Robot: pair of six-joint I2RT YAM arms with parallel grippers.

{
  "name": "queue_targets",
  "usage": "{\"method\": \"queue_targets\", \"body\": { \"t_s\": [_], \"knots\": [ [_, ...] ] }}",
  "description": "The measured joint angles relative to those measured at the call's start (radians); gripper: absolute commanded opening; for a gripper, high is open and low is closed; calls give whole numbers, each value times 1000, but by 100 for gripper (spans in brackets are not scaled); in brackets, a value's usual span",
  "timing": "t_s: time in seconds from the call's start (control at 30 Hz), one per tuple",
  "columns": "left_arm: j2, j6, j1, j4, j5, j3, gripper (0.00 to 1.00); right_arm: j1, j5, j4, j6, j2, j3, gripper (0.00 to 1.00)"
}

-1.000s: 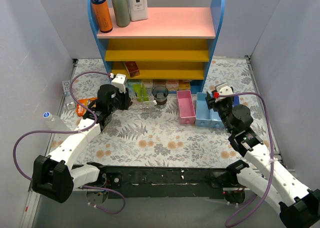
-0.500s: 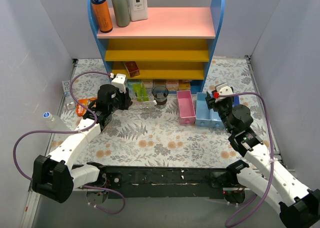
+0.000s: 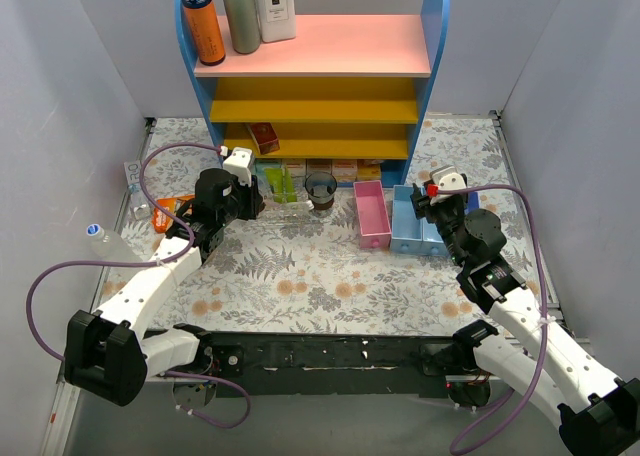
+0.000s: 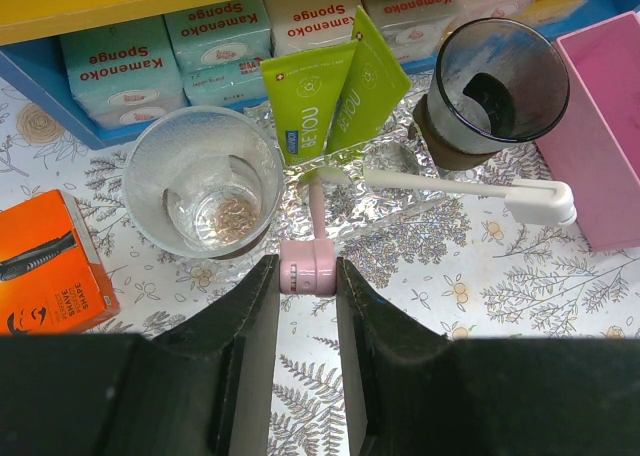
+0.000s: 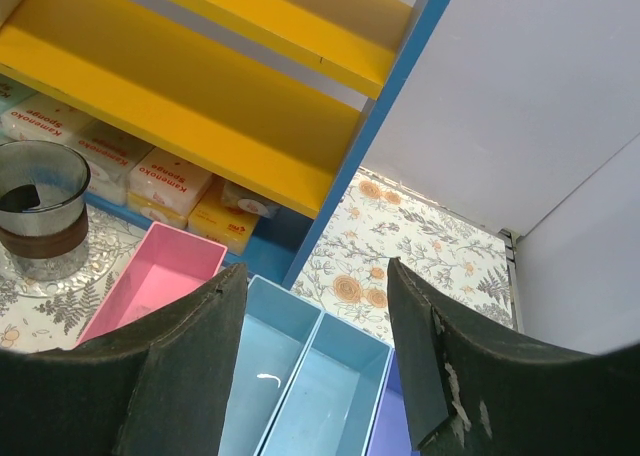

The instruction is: Prepare toiletry sets of a toothbrush and toothpaste on the tray

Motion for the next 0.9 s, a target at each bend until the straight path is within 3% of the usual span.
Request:
{"method": "queue_targets", "body": {
  "t_s": [0.17,0.9],
  "knots": [
    [0,0,0,0,0,-1,10,0,0,0,0,0,0,66],
    [-2,-11,0,-2,-1,-7,29,0,0,0,0,0,0,67]
  ]
}}
